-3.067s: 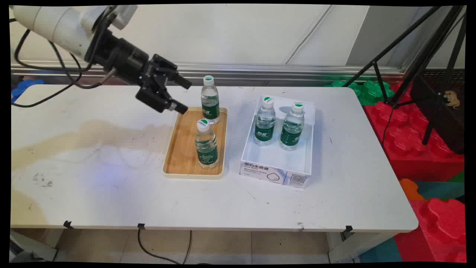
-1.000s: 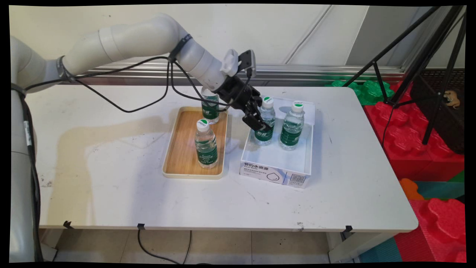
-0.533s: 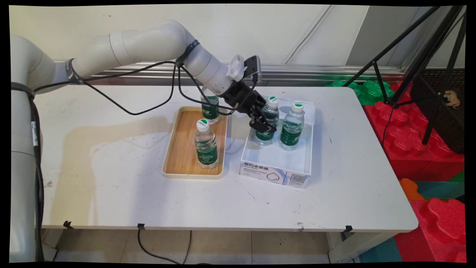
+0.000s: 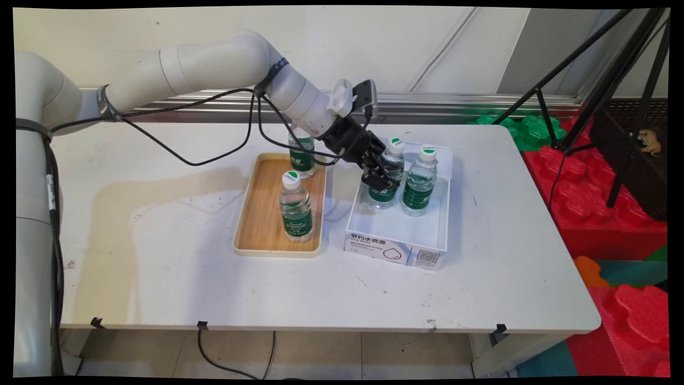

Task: Place the picked object on the tray

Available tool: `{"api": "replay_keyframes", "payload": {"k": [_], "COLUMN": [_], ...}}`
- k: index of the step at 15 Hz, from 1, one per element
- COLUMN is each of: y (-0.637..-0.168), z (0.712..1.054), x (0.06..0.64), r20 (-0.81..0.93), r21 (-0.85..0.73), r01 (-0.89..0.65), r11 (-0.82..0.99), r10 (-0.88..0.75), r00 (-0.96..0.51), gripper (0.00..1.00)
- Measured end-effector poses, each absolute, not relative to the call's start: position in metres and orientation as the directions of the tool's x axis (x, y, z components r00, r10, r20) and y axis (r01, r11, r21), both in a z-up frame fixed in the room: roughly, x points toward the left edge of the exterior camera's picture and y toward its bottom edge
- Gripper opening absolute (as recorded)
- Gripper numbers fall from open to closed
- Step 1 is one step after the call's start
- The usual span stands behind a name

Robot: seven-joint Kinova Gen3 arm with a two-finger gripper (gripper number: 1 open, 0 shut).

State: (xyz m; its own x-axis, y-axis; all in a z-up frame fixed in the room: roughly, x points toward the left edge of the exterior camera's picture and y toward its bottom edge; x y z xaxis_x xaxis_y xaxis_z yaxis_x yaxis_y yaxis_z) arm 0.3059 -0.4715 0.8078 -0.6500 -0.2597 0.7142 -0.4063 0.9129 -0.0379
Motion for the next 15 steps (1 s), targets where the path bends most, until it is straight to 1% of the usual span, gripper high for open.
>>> {"api": "replay_keyframes", "payload": {"k": [6,15], "y": [-0.459,-0.424], "z": [0.83,0.885], "x": [0.316,0.349], "r20": [0.743,0.779], "r21": [-0.042,-0.051], "r01": [-0.417,-0.43], "r11": [0.908,0.902], "r10": [-0.25,-0.233], "r00": [-0.621,-0.582], "gripper": [0.0,0.0]}}
